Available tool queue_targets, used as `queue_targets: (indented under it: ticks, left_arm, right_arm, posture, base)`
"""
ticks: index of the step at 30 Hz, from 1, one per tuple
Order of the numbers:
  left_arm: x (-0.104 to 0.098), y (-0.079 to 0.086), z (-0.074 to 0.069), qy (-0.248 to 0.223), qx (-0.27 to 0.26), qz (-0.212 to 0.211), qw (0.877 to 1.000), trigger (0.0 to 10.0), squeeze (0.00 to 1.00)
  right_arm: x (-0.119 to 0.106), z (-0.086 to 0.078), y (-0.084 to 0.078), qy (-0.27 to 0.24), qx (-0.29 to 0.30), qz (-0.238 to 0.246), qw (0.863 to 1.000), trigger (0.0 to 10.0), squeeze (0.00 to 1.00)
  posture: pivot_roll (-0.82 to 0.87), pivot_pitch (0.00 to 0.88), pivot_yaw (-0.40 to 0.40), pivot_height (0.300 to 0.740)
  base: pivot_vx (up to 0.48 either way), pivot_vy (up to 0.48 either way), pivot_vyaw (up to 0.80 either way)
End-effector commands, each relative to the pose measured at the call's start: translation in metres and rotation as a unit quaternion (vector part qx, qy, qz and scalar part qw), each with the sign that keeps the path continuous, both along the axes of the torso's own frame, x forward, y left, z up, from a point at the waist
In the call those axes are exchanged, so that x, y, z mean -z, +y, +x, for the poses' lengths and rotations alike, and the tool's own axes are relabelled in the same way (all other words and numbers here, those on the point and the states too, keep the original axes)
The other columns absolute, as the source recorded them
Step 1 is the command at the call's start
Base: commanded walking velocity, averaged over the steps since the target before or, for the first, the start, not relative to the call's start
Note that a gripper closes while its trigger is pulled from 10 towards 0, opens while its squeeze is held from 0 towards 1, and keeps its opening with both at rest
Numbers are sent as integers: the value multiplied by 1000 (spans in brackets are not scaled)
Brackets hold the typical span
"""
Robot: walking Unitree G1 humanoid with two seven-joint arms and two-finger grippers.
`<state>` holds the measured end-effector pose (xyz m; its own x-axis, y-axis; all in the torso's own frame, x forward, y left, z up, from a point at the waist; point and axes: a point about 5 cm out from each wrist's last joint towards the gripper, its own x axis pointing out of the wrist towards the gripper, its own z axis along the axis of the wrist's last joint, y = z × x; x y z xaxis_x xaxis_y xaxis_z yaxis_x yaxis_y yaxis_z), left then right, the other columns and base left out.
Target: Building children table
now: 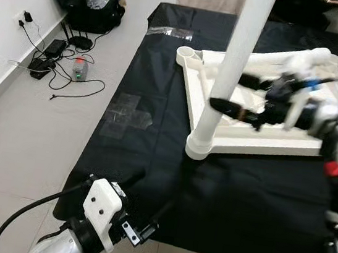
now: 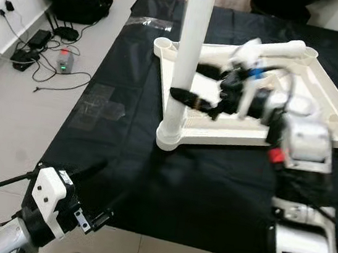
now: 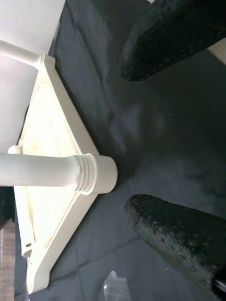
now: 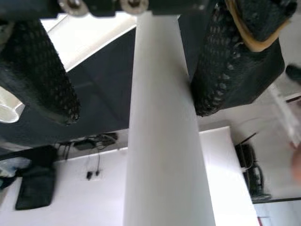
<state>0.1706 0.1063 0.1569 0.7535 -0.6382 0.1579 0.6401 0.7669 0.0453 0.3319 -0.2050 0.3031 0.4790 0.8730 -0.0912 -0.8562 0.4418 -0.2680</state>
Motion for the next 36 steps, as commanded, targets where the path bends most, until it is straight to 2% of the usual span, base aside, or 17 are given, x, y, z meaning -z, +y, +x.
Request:
queue_targets:
  ticks: [1, 2, 4, 8, 9, 10, 11, 20, 22, 23, 24, 25, 26, 28, 33, 34, 36]
  left_arm:
    - [-1, 0, -5, -5, 7, 6, 1000, 10000, 0]
    - [0, 0, -5, -6, 5, 8, 1000, 10000, 0]
    - [1, 1, -4, -8, 0, 9, 1000, 10000, 0]
    - [2, 2, 0, -20, -13, 13, 1000, 10000, 0]
    - [2, 3, 3, -26, -19, 16, 999, 10000, 0]
    - [2, 3, 3, -26, -19, 16, 999, 10000, 0]
    - [2, 4, 4, -34, -28, 18, 999, 10000, 0]
    - [-4, 7, 6, -74, -70, 28, 994, 10000, 0]
    - [-4, 6, 6, -83, -78, 30, 993, 10000, 0]
    - [-4, 6, 6, -83, -78, 30, 993, 10000, 0]
    - [-3, 6, 5, -83, -79, 31, 993, 10000, 0]
    - [-3, 6, 5, -83, -79, 31, 993, 10000, 0]
    - [-2, 7, 6, -83, -79, 31, 993, 10000, 0]
    - [-1, 7, 8, -82, -82, 28, 993, 10000, 0]
    - [3, 7, 16, -80, -86, 21, 993, 10000, 0]
    - [4, 6, 18, -78, -84, 19, 993, 10000, 0]
    - [6, 5, 20, -75, -79, 16, 994, 10000, 0]
  right_arm:
    - [2, 0, -5, 17, -21, 2, 1000, 10000, 1000]
    - [3, 0, -10, 25, -31, -10, 999, 10000, 212]
    - [4, 3, -11, 26, -34, -8, 999, 10000, 0]
    - [7, 12, -3, 24, -43, 25, 998, 8314, 0]
    - [9, 16, 4, 26, -46, 47, 998, 3882, 0]
    - [9, 16, 4, 26, -46, 47, 998, 3882, 0]
    - [13, 19, 9, 32, -53, 61, 996, 0, 0]
    - [64, 6, 29, 107, -86, 93, 986, 0, 0]
    - [114, 18, 19, 110, 230, 53, 966, 0, 0]
    - [114, 18, 19, 110, 230, 53, 966, 0, 0]
    - [118, 19, 0, 77, 409, 43, 908, 0, 0]
    - [118, 19, 0, 77, 409, 43, 908, 0, 0]
    - [121, 7, -12, 61, 533, 66, 841, 0, 0]
    - [126, -4, 11, 62, 542, 90, 833, 0, 0]
    - [120, 10, 67, 73, 437, 117, 889, 3020, 0]
    - [102, 19, 75, 60, 374, 105, 920, 10000, 0]
    - [77, 26, 81, 52, 268, 75, 959, 10000, 0]
  posture:
    - [40, 220, -21, 740]
    - [47, 212, -25, 740]
    - [57, 197, -30, 740]
    - [62, 178, -38, 740]
    - [64, 167, -45, 740]
    - [64, 167, -45, 740]
    - [63, 158, -53, 740]
    - [62, 147, -107, 740]
    - [83, 142, -130, 740]
    - [83, 142, -130, 740]
    - [82, 134, -140, 740]
    - [82, 134, -140, 740]
    - [83, 131, -141, 740]
    - [78, 123, -131, 740]
    - [81, 92, -97, 740]
    - [71, 80, -90, 740]
    - [52, 77, -86, 740]
  base:
    - [0, 0, 0]
    - [0, 0, 0]
    - [0, 0, 0]
    - [0, 0, 0]
    - [0, 0, 0]
    - [0, 0, 0]
    - [0, 0, 0]
    - [0, 0, 0]
    - [0, 0, 0]
    - [0, 0, 0]
    - [0, 0, 0]
    - [0, 0, 0]
    - [0, 0, 0]
    - [0, 0, 0]
    - [0, 0, 0]
    - [0, 0, 0]
    - [0, 0, 0]
